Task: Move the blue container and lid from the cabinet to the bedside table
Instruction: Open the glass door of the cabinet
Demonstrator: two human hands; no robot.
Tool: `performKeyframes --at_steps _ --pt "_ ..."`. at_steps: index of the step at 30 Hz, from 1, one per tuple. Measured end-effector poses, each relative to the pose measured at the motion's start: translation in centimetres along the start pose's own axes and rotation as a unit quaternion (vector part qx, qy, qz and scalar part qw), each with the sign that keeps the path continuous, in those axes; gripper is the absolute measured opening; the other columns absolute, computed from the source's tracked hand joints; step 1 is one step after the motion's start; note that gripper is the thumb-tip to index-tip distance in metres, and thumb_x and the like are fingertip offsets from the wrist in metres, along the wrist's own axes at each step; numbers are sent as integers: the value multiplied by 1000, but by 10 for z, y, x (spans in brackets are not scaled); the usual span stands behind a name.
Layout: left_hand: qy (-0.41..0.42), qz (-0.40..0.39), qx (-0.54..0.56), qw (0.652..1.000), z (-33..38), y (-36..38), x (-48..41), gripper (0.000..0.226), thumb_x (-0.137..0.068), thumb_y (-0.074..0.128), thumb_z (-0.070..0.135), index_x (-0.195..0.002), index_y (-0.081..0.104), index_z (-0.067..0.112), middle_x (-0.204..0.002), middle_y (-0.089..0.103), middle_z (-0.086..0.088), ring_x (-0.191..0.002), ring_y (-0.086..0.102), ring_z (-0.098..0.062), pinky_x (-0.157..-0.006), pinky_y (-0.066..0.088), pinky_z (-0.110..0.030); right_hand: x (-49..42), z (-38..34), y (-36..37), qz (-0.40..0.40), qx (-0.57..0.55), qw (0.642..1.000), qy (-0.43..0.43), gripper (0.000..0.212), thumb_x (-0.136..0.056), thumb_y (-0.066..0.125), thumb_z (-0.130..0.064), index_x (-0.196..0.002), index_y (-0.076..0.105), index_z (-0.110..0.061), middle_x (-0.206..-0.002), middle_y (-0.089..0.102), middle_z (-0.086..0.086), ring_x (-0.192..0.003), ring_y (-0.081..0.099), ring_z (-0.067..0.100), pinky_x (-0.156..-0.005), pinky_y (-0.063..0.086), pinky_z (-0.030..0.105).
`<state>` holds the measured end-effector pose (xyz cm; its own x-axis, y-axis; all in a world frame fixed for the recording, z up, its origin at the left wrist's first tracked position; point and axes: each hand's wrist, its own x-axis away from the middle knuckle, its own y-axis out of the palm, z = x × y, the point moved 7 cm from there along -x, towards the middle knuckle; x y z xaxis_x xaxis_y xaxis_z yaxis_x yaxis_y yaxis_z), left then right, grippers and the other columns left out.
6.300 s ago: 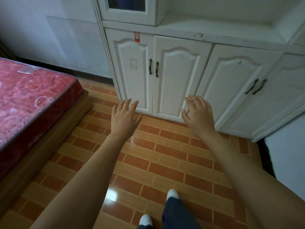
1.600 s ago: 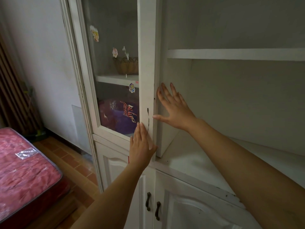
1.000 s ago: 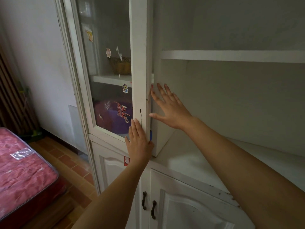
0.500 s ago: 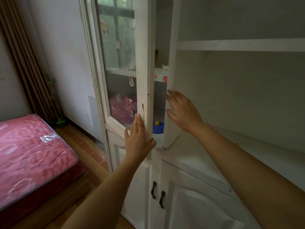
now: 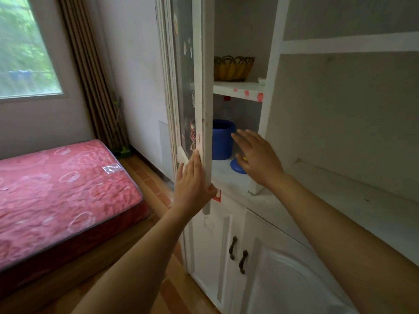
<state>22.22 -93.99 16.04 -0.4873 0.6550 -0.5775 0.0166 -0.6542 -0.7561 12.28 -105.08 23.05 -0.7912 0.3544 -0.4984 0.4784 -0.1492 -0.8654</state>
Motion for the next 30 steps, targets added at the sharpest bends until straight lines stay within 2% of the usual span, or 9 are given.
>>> performKeyframes --at_steps 8,14,17,19,21,26,28,30 --pt "13 15 -37 999 -26 -16 11 101 -72 69 44 -144 8 8 -149 29 -13 -138 27 -26 -113 23 -51 4 -23 32 -58 -50 997 -16 54 -95 43 -26 -143 18 -19 -155 20 2 -142 18 23 -115 23 40" --pt "36 45 -41 997 -43 -42 23 93 -68 66 41 -140 21 3 -140 42 -18 -132 37 -32 -112 21 -57 -8 -49 42 -53 -67 995 -54 53 -93 46 -23 -141 23 -19 -152 26 6 -139 25 25 -110 30 43" --pt "40 60 -40 997 -56 -54 30 90 -67 60 46 -138 17 10 -139 45 -18 -132 38 -30 -115 13 -51 -15 -65 41 -40 -82 993 -76 53 -93 48 -21 -140 26 -18 -150 30 7 -137 28 26 -109 31 42" --pt "31 66 -34 997 -66 -63 34 91 -68 53 51 -138 18 6 -136 48 -18 -129 38 -27 -114 8 -41 -20 -74 42 -37 -90 991 -87 53 -92 48 -20 -140 26 -19 -150 30 6 -137 28 26 -108 31 42" --pt "14 62 -29 998 -79 -69 38 92 -68 47 52 -140 20 1 -136 48 -18 -129 40 -29 -112 11 -40 -26 -82 46 -36 -96 990 -96 54 -91 49 -19 -140 26 -19 -150 31 7 -136 29 27 -108 32 43" --pt "-20 66 -45 997 -117 -84 47 88 -70 44 45 -139 21 -4 -138 45 -22 -127 41 -35 -110 25 -50 -39 -105 60 -30 -116 985 -120 55 -89 50 -16 -139 28 -18 -147 36 8 -134 33 28 -106 33 45" --pt "-31 78 -36 996 -127 -93 50 85 -73 43 41 -139 18 -6 -135 46 -23 -124 37 -29 -106 32 -51 -43 -116 66 -32 -120 984 -131 56 -88 51 -15 -139 27 -18 -147 36 9 -134 33 29 -106 33 46" --pt "-17 90 -38 995 -134 -101 52 81 -78 42 37 -139 11 -7 -131 49 -27 -119 45 -36 -99 40 -52 -50 -129 73 -41 -120 982 -140 57 -89 50 -15 -140 25 -19 -148 34 8 -135 31 28 -107 32 46"
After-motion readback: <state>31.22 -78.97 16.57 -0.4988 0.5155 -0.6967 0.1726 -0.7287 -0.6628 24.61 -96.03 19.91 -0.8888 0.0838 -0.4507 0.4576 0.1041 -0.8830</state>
